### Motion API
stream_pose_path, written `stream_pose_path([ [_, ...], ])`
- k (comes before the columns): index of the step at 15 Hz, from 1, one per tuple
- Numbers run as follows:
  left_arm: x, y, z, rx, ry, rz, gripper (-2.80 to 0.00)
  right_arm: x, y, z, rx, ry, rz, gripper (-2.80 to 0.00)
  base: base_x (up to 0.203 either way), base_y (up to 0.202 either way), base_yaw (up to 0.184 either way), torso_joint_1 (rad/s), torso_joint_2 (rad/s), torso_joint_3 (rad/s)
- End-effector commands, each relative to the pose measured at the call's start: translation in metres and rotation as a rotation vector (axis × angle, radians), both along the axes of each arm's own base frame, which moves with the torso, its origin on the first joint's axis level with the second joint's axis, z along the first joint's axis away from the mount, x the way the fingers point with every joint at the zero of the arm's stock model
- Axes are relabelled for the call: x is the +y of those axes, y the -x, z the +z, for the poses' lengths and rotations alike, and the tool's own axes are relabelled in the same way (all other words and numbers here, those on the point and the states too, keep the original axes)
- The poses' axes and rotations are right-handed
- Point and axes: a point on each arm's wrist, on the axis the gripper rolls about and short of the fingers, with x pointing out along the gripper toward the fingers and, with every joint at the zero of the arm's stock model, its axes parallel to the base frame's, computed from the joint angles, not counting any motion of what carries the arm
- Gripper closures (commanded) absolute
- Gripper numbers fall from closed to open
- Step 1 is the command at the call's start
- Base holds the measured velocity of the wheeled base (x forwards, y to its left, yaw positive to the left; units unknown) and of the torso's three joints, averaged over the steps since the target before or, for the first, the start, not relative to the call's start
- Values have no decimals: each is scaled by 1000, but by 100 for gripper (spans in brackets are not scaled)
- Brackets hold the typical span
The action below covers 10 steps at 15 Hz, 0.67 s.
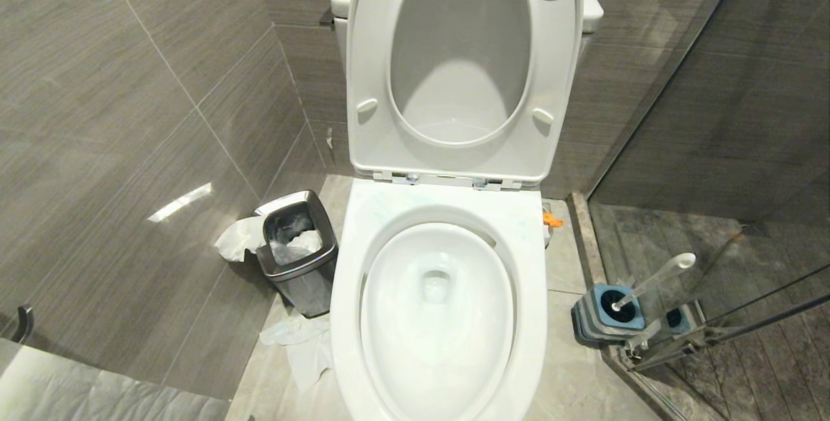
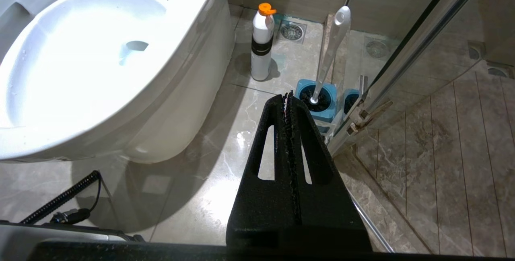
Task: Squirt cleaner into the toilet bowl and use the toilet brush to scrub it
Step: Pour in the cleaning agent
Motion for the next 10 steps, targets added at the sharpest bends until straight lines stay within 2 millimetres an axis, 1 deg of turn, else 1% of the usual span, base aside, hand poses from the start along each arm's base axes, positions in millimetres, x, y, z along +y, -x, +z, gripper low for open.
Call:
stream_pose_path([
  [1,-2,22,-24,-40,-2,13,0,0,0,0,1,0,0,0,0,0,0,0,0,0],
  [4,-3,34,-44,-58,-2,19,0,0,0,0,1,0,0,0,0,0,0,0,0,0],
  [8,0,39,-64,-57,-6,6,0,0,0,0,1,0,0,0,0,0,0,0,0,0],
  [10,1,43,-79,-60,-8,-1,0,0,0,0,1,0,0,0,0,0,0,0,0,0],
])
